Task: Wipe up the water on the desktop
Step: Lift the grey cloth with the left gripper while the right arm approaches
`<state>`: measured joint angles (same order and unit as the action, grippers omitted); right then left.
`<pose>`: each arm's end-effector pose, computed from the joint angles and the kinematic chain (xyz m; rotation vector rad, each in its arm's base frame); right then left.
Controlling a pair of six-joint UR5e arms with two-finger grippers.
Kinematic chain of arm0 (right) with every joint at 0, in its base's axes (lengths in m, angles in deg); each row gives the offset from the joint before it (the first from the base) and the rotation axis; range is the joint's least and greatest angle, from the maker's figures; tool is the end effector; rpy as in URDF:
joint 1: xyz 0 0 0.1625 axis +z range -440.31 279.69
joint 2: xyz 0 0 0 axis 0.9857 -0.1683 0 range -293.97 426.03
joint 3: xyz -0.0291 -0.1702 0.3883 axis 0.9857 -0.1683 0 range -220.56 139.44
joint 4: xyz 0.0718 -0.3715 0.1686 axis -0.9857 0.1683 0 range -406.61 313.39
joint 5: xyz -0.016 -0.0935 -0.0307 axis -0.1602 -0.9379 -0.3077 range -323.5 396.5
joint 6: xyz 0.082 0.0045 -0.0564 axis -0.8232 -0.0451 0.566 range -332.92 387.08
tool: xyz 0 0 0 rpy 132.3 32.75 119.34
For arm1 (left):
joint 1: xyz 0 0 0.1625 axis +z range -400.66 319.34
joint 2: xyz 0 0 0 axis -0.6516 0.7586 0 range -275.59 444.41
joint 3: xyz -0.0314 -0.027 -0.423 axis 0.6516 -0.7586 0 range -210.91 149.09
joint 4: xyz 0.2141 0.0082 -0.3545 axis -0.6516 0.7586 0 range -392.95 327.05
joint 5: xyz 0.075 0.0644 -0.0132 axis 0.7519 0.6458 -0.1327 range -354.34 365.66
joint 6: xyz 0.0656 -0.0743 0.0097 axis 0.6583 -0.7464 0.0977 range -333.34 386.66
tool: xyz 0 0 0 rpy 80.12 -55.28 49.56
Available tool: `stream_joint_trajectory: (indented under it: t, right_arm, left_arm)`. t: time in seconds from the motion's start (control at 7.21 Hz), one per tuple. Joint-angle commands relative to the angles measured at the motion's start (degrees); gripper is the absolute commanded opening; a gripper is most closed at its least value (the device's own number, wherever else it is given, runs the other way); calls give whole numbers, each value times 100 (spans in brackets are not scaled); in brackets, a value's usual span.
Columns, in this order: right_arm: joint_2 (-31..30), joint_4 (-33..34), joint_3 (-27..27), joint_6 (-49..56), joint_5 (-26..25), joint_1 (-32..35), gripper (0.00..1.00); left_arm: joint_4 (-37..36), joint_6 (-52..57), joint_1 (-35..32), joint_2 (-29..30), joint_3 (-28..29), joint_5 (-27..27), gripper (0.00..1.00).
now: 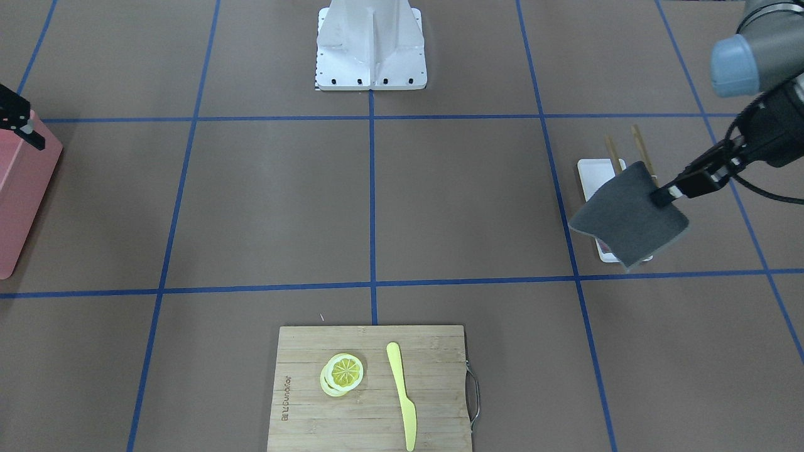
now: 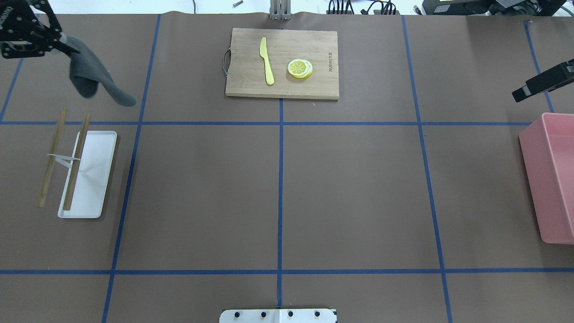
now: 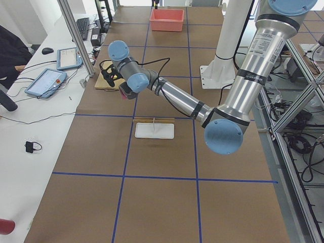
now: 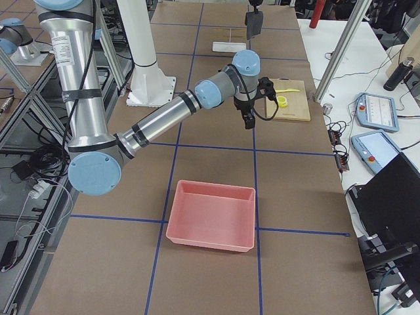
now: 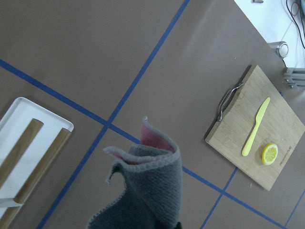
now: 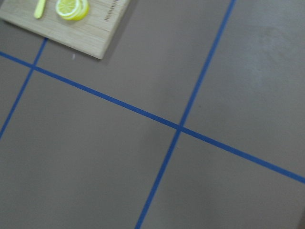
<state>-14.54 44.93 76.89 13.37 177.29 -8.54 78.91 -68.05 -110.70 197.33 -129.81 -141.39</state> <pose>-0.1035 -0.4935 0.3400 0.3180 -0.9846 -0.3450 0.1586 -0.5824 0.2989 -0.3155 1.2306 -0.6646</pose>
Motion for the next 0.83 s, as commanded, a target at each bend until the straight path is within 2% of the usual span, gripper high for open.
stream_joint_trajectory:
  t: [0.0,0.14,0.28,0.55,0.69]
  right_arm:
    - [226,-1175,120,-44,-279,-661,100]
    - [243,-1757,120,-523,-672,-1117,100]
    - [461,-2268,85,-1154,-1085,-1678,100]
    - [883,-2842,76,-1633,-2173,-2865,100]
    - [902,-3036,85,-1870,-2753,-3392,100]
  left_arm:
    - [3,-1387,987,502,2,912,0]
    - [-6,-2019,1531,764,20,1437,0]
    - [-6,-2417,1911,976,64,1721,0]
    - [-137,-3139,2265,1634,335,1838,0]
    - [-320,-3307,2440,1872,337,1838,0]
